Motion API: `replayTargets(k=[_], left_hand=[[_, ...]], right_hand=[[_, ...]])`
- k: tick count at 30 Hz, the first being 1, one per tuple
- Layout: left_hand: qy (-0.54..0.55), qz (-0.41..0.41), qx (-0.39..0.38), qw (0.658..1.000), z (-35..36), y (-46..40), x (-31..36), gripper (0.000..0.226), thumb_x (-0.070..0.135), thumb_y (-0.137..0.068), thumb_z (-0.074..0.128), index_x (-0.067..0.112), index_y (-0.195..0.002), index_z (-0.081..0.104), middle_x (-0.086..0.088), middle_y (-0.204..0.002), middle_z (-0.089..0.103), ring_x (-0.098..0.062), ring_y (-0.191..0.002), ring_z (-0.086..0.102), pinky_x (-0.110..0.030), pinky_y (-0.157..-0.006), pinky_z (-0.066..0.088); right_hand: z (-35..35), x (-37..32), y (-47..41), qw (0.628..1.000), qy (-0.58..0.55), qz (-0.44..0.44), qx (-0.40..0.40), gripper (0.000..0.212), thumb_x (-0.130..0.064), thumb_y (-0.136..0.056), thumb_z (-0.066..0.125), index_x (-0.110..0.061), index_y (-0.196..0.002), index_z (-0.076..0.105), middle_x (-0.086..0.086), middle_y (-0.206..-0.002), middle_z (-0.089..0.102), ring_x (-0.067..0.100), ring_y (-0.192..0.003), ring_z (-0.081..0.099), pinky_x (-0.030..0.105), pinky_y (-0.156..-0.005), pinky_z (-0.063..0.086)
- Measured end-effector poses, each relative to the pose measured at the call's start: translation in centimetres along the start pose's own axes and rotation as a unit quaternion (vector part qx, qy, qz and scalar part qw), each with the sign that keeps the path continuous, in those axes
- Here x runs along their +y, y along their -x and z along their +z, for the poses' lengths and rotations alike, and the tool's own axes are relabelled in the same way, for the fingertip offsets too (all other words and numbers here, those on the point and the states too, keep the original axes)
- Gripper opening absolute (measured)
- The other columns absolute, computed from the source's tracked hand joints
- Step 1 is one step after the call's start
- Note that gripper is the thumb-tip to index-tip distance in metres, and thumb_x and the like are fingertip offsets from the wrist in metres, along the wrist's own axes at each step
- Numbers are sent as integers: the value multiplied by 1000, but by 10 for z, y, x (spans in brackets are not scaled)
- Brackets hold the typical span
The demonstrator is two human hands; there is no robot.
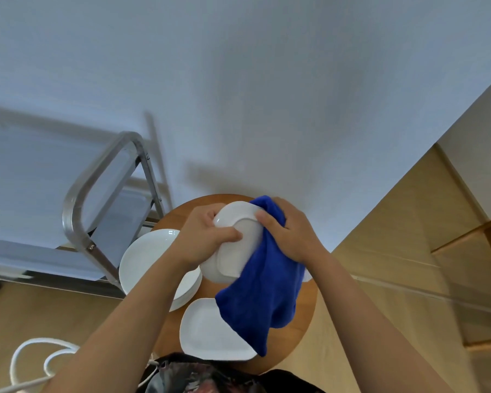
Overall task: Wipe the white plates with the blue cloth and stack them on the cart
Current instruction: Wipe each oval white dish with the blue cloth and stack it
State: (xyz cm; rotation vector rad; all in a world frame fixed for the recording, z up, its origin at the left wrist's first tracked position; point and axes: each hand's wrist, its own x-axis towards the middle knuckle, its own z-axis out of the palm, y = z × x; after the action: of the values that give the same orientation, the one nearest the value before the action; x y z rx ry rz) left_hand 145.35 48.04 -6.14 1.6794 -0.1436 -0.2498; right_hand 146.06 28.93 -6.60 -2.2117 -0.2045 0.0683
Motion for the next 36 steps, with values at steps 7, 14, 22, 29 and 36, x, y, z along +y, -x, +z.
replayTargets(k=[7,14,22,29,36], left_hand=[[104,4,34,994,-6,-4,6,38,29,-41,74,22,-78,71,5,-71,70,-13,-67,67,-22,-51,50],[223,-21,80,971,-2,-8,1,34,9,-47,71,14,-81,68,0,-68,70,-15,-61,67,-25,-47,51],[289,-56,193,936,35,-11,1,26,-6,-76,62,20,-76,67,3,-69,71,-21,-73,63,-34,-62,53],[285,-98,187,935,57,-7,3,15,17,-80,68,24,-92,62,1,-85,72,-22,-85,66,-32,-67,52],[409,-204,-172,873,14,-7,-1,73,70,-80,33,17,-117,69,-13,-121,66,-30,-103,67,-40,-76,58]], right_hand=[[-14,11,6,991,-102,56,67,17,-41,-91,57,-44,-107,60,-23,-107,64,-6,-99,58,8,-78,44],[-16,24,15,962,-218,140,86,56,-39,-92,56,-35,-144,35,-17,-139,48,4,-123,48,29,-106,39],[6,22,20,904,-246,258,235,69,-66,-66,50,-31,-125,52,-5,-113,64,15,-101,61,38,-91,50],[6,9,18,900,-250,267,238,60,-64,-65,53,-35,-117,55,-7,-100,66,14,-91,64,35,-82,51],[-34,8,26,928,-252,195,192,9,-28,-88,63,-20,-93,62,-2,-89,68,11,-82,65,25,-73,52]])
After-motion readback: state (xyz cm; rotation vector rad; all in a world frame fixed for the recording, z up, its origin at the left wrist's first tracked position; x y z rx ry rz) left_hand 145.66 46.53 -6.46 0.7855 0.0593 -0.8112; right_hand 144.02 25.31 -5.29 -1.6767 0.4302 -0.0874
